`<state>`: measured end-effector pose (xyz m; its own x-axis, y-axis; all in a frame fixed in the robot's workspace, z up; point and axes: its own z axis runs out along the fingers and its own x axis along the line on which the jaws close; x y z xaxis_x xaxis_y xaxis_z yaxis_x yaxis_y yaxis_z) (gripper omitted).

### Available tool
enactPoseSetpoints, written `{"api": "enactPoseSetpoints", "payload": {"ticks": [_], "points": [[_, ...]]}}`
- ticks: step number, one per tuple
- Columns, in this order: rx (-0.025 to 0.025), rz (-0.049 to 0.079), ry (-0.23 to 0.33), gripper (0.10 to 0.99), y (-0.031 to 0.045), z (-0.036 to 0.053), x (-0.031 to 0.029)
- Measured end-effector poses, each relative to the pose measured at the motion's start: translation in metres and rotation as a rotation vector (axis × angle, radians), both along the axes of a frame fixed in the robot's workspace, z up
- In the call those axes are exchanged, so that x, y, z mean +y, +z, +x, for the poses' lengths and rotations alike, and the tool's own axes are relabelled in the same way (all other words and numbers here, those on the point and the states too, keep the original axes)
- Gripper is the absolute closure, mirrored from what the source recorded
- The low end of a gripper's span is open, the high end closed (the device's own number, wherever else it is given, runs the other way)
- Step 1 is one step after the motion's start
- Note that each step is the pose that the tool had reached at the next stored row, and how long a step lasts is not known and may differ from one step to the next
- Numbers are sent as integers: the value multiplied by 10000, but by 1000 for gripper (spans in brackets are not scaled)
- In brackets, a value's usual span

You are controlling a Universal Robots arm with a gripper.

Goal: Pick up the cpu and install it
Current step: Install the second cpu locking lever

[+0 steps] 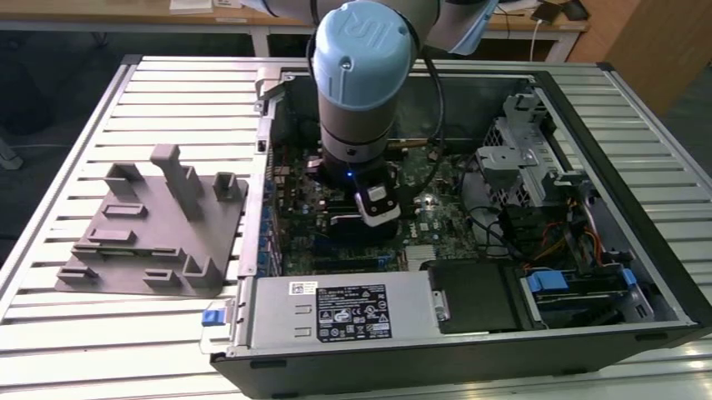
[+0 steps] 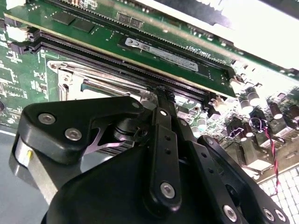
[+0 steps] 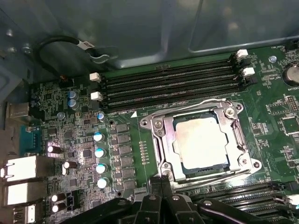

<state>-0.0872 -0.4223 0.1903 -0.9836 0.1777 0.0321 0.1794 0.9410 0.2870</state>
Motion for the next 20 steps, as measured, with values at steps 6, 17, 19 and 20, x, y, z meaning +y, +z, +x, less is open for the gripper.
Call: {"api": "enactPoseSetpoints", "payload": {"ticks": [6, 17, 19, 20], "points": [[-1, -30, -1, 980, 125, 0, 3], [0, -132, -1, 980, 489, 0, 5], [0, -221, -2, 980, 539, 0, 5], [-1, -311, -10, 980, 553, 1, 6]]}}
